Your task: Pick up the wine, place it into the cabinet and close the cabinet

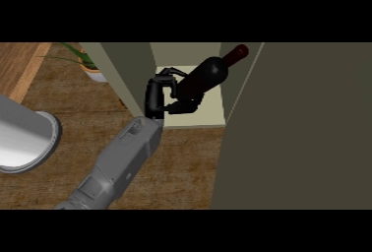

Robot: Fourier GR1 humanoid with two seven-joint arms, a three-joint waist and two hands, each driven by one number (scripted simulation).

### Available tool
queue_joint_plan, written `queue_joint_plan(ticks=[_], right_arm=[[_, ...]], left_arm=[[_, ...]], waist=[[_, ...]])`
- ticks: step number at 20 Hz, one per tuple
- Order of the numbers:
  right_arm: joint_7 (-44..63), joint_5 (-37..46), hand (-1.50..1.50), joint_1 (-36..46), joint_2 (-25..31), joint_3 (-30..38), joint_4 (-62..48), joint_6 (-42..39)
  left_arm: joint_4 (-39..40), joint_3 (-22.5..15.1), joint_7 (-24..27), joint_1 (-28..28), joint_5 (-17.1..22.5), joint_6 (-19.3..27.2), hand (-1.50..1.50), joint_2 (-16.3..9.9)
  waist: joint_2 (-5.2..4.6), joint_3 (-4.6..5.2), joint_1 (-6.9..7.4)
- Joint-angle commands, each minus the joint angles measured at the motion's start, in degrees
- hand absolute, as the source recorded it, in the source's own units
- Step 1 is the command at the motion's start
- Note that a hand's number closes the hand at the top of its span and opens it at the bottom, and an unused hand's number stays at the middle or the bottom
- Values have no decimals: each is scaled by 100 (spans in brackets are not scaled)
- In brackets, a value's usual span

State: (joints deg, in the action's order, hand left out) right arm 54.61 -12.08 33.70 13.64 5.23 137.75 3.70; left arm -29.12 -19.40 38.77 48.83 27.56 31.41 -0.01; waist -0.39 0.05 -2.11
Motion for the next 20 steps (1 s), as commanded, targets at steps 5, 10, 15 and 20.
queue_joint_plan(ticks=[5,10,15,20], right_arm=[[184,-172,-150,-8,-170,-212,408,161],[82,-608,-150,-90,-15,162,332,-75],[47,75,-150,202,-239,-355,82,202],[163,-113,-150,184,-213,-315,256,182]], left_arm=[[918,583,228,644,559,-394,150,1],[1378,760,465,850,609,-542,150,1],[1868,873,694,1124,511,-543,150,-124],[2302,776,404,1576,283,211,150,-154]], waist=[[-29,2,-70],[-40,-2,-100],[-76,6,-97],[-86,3,-194]])
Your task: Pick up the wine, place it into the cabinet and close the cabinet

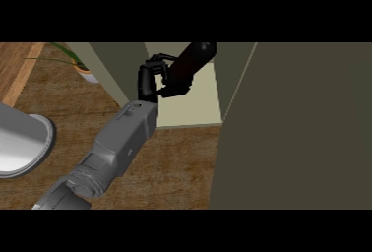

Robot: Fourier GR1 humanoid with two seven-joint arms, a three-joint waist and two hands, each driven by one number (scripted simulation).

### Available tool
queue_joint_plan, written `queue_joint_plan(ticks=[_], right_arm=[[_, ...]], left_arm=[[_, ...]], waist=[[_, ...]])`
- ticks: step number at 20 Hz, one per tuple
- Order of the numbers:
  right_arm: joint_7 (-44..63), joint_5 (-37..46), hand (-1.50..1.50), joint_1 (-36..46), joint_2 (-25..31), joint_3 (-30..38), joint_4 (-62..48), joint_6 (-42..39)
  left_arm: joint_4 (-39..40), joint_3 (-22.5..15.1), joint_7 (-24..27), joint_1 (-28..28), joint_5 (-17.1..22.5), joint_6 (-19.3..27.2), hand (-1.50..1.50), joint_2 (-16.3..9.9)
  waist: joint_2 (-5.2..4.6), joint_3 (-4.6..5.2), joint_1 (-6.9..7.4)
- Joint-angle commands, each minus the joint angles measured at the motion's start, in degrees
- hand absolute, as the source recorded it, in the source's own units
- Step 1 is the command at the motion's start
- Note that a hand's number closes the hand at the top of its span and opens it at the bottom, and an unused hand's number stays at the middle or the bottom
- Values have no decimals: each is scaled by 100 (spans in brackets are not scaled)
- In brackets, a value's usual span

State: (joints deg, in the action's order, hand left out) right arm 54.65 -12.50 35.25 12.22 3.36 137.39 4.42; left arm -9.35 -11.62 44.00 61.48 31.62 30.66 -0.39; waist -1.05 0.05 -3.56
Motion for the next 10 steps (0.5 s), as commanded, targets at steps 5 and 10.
queue_joint_plan(ticks=[5,10], right_arm=[[-143,-375,-150,-191,-74,68,283,-103],[-163,-81,-150,38,-69,-134,123,-62]], left_arm=[[551,50,-545,681,-142,338,150,-229],[699,56,-304,457,-196,368,150,-253]], waist=[[-55,-5,-131],[-110,7,-192]])
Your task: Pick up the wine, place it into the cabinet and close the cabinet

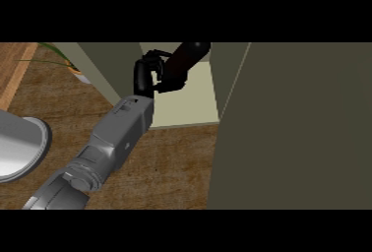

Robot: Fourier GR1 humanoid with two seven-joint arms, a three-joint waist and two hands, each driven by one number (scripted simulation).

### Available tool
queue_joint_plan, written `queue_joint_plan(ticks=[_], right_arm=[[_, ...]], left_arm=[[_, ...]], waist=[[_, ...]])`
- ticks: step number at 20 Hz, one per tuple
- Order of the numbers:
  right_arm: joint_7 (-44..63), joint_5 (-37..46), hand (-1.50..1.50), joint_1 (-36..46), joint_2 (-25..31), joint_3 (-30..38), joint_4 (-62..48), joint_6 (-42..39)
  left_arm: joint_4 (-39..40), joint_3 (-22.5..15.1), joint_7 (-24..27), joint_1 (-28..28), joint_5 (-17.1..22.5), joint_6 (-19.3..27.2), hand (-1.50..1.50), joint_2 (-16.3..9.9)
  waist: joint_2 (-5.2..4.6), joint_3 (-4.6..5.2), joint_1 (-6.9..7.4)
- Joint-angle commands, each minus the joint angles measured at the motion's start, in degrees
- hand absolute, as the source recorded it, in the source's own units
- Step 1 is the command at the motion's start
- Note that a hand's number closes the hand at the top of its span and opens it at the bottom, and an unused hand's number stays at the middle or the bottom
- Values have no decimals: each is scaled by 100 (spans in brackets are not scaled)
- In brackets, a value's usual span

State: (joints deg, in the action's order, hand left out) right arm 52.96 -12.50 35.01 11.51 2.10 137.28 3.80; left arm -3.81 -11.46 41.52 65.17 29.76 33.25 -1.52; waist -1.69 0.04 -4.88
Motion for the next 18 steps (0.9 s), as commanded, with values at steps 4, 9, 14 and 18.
queue_joint_plan(ticks=[4,9,14,18], right_arm=[[145,-207,-150,173,57,127,114,35],[84,-254,-150,-158,-81,-10,325,-27],[60,-199,-150,58,-21,21,91,-49],[-33,-345,-150,-11,-66,90,207,-89]], left_arm=[[288,21,-219,4,-56,126,150,-79],[-29,487,-216,-111,387,-518,150,-57],[-101,709,-105,-366,597,-984,150,134],[-127,839,-80,-606,790,-1241,150,151]], waist=[[-44,9,-79],[-37,10,-91],[-52,13,-80],[-64,11,-263]])
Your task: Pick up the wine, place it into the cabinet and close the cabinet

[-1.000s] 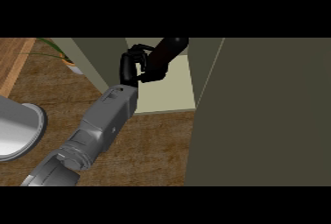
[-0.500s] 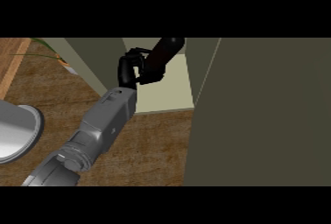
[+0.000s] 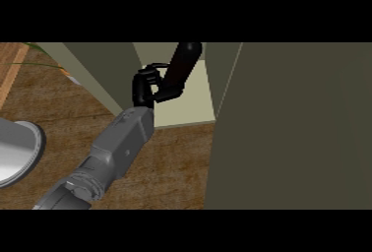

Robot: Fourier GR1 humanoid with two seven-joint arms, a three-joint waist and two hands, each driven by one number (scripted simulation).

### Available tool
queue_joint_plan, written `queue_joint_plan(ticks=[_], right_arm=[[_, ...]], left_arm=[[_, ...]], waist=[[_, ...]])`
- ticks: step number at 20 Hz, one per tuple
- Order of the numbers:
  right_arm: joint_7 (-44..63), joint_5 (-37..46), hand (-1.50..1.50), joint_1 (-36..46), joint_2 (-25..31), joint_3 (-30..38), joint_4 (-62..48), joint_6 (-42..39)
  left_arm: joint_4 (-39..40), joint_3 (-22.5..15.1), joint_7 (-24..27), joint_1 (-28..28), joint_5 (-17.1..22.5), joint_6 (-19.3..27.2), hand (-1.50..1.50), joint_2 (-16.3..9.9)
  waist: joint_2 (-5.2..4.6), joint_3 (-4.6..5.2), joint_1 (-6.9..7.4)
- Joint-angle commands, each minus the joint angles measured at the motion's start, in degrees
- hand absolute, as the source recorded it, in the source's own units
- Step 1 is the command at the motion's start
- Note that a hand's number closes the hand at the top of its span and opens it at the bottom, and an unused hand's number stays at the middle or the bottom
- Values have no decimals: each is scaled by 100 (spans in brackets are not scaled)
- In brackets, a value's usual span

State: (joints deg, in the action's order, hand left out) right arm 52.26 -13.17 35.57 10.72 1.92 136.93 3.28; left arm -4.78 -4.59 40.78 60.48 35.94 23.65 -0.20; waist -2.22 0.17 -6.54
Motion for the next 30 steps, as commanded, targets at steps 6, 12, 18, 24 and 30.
queue_joint_plan(ticks=[6,12,18,24,30], right_arm=[[207,-307,-150,47,-89,-39,229,60],[-182,-303,-150,6,-136,10,-65,-108],[-9,-274,-150,65,-151,-91,7,-40],[-31,-307,-150,-160,-203,-98,130,-68],[-85,-440,-150,-136,-222,-54,74,-136]], left_arm=[[-29,58,318,-596,268,-476,150,20],[-120,-90,318,-910,434,-779,150,20],[-128,-316,353,-1047,468,-617,150,20],[-167,-406,470,-1181,626,-368,150,19],[-363,-563,390,-1037,794,-257,150,18]], waist=[[33,5,-204],[17,4,-280],[24,11,-332],[16,8,-348],[4,8,-461]])
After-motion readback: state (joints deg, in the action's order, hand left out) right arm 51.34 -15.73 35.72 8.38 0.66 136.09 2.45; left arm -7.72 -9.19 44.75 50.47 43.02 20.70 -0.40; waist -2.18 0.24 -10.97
